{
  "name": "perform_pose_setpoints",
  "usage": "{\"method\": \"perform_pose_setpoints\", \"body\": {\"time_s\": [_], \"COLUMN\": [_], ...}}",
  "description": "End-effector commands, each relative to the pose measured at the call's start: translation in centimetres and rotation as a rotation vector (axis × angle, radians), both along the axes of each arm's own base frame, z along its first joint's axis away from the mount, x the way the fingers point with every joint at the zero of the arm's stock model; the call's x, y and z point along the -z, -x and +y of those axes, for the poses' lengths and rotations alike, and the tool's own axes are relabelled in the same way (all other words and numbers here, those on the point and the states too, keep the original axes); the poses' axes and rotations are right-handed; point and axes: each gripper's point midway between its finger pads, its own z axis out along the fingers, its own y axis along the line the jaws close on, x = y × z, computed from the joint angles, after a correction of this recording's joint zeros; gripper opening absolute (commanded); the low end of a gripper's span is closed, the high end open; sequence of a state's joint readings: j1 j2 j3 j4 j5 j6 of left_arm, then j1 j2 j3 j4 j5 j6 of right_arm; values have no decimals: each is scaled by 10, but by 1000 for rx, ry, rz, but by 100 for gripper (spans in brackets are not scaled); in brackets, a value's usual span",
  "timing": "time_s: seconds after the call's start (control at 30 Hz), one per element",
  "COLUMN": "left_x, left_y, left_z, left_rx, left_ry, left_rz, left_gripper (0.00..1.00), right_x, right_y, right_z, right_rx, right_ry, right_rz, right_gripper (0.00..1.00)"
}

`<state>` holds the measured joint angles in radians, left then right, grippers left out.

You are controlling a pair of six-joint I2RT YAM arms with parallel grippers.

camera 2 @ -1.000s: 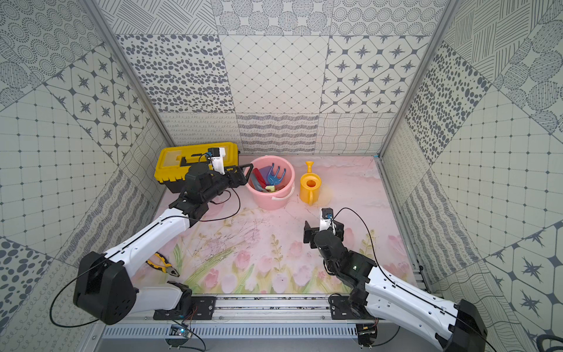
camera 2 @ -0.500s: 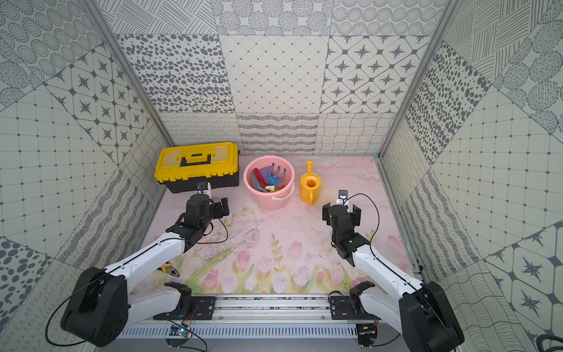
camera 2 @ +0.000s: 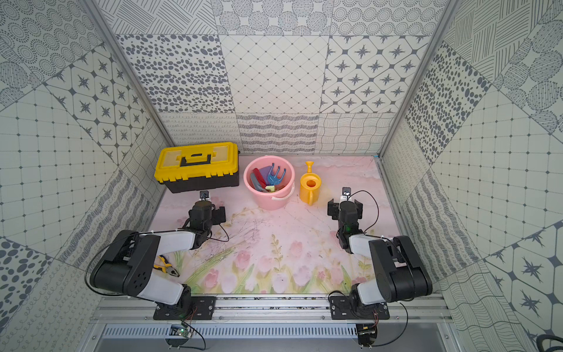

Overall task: Organize the gardening tools
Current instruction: Reset both arms

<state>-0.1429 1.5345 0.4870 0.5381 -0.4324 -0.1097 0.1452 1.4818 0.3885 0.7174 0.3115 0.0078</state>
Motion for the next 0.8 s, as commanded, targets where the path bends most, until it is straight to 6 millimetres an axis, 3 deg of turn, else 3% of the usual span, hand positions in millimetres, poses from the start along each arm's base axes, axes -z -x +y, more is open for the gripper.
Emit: {"method": "perform_pose_setpoints", "body": {"time_s": [0.0, 0.13, 0.2, 0.37, 0.4, 0.77], "left_x": [-28, -18, -27, -15, -23, -23], "left_y": [-19, -10, -15, -10, -13, -13], "left_z": [-4, -11, -14, -12, -12, -13], "left_rx": [57, 115, 131, 131, 134, 132], "left_ry": [43, 79, 57, 64, 55, 64], "left_rz": [-161, -180, -241, -190, -232, -220], "left_gripper": [100, 100, 100, 100, 100, 99], "right_x": [-15, -9, -10, -10, -9, -9], "right_y": [-12, -14, -14, -14, -14, -15], "right_z": [-1, 0, -2, -4, -4, -4], "right_rx": [-49, -48, -40, -36, -37, -38], "right_ry": [-58, -53, -58, -65, -66, -67], "right_rz": [-142, -97, -89, -89, -88, -88], "right_gripper": [97, 97, 97, 97, 97, 97]}}
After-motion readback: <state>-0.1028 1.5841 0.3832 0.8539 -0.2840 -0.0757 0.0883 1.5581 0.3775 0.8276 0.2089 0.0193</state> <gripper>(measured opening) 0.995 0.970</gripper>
